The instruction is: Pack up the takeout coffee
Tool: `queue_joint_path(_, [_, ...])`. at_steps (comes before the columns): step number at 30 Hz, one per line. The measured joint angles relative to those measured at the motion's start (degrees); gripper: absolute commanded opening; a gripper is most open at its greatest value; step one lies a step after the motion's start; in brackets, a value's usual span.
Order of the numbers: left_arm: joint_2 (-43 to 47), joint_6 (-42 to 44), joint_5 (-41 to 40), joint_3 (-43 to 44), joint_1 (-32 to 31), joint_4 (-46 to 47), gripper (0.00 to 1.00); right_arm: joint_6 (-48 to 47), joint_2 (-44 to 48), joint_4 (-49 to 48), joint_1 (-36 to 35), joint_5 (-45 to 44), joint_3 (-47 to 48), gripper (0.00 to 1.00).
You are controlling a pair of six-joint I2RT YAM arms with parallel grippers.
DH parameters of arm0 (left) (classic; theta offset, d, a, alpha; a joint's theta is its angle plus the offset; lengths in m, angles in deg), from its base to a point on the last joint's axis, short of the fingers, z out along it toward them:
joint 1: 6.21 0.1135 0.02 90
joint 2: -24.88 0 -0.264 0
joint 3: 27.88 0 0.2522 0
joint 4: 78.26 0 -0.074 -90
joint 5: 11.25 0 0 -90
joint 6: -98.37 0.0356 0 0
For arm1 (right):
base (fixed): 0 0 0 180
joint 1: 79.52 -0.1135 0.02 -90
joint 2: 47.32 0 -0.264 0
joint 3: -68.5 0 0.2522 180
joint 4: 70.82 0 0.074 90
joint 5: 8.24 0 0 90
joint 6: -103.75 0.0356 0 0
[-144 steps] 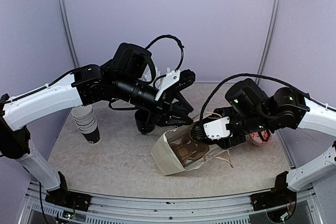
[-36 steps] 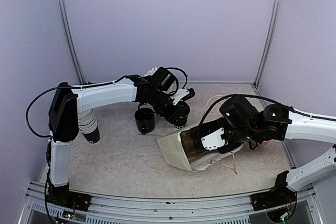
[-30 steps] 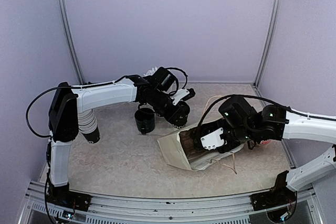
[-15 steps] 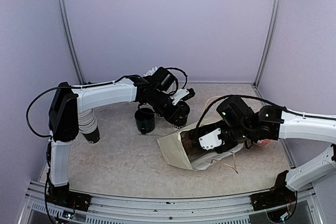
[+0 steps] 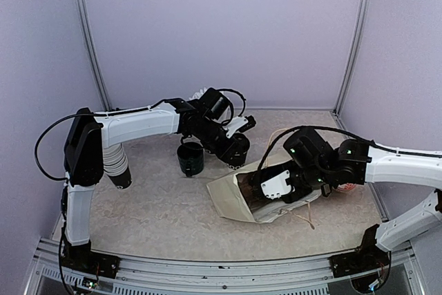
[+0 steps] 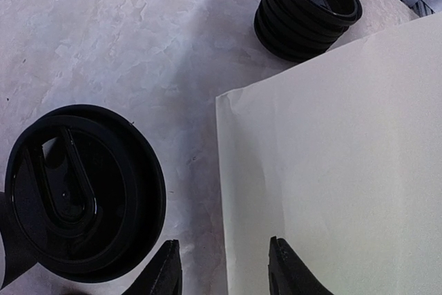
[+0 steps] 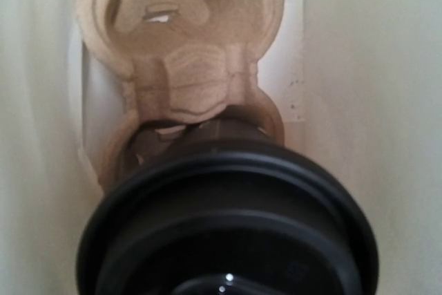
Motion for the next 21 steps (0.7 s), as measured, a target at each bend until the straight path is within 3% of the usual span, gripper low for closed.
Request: queue_joint_path(21, [0.0, -0.5, 2.2, -3.1, 1.8, 1.3, 0.43, 1.9, 5.0, 5.4, -1.9, 0.6, -1.7, 0.54])
